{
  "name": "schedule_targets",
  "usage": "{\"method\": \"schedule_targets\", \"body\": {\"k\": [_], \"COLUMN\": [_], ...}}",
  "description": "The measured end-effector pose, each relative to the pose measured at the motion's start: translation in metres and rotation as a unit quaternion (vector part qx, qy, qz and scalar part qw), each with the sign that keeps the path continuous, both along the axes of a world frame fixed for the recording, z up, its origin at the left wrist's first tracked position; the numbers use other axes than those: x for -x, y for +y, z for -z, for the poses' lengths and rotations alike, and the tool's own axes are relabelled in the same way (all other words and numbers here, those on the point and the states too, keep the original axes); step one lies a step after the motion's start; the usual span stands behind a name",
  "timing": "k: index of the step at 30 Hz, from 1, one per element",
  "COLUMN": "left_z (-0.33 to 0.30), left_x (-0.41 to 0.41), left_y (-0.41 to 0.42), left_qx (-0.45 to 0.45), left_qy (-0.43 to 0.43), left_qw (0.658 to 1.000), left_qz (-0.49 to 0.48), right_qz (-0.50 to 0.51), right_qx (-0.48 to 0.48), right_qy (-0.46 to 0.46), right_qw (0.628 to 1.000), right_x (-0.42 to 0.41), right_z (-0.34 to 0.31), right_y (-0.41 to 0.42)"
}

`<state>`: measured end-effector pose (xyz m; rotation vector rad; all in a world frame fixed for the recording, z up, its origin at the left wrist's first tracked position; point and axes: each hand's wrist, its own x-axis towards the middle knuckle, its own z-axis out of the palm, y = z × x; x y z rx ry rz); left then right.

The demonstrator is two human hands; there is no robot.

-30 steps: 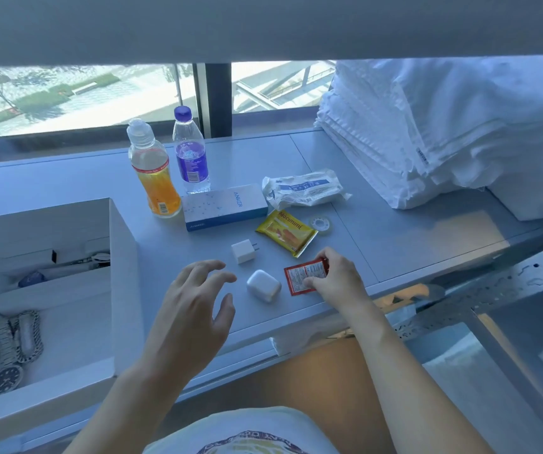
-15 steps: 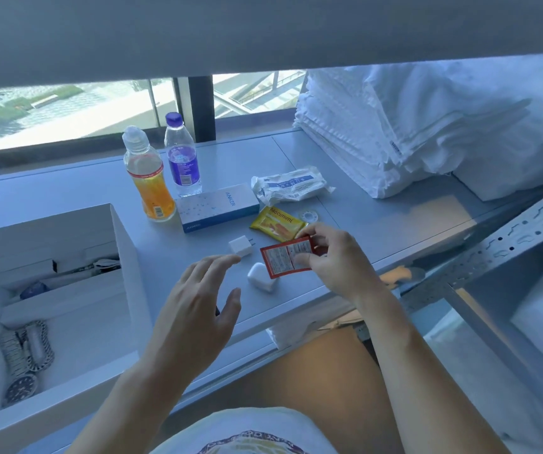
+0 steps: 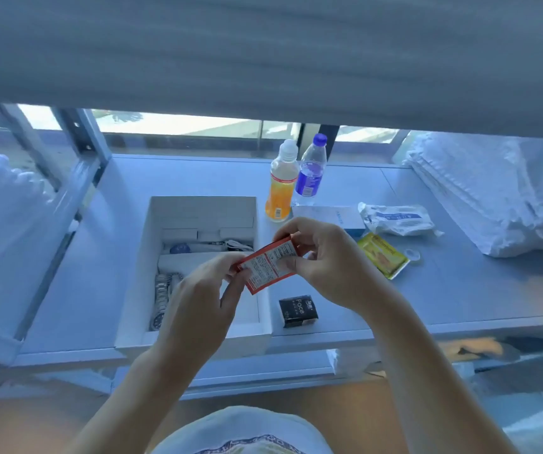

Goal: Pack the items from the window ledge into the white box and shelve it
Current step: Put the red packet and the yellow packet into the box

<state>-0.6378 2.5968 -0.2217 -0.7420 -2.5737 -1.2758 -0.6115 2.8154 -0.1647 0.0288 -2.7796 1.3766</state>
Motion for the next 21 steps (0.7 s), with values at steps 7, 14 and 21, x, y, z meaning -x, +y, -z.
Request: {"method": "schedule_targets", "body": {"k": [7,14,21], "left_z": [0.011,0.020,0.030], "left_x": [0.011,0.010,0.005], "left_y": [-0.080,-0.116,-0.122], "left_qx": [0.097,0.122,0.113], "left_qy": [-0.031,0.007,0.006], "left_qw": [0.988,0.986,0.992], "left_qz": [-0.116,-0.109,-0.060], "right_qz": [-0.115,-0.188,-0.249], "right_qx": [-0.074,-0.264,-0.397], "right_qy": [-0.031,-0.111,-0.216], "right_qw": [0.990,0.939,0.856], "right_x": [0.067,0.133,0.155], "right_z": [0.016,0.059,0.100], "right_y": [-0.078,-0.118,-0.131]}}
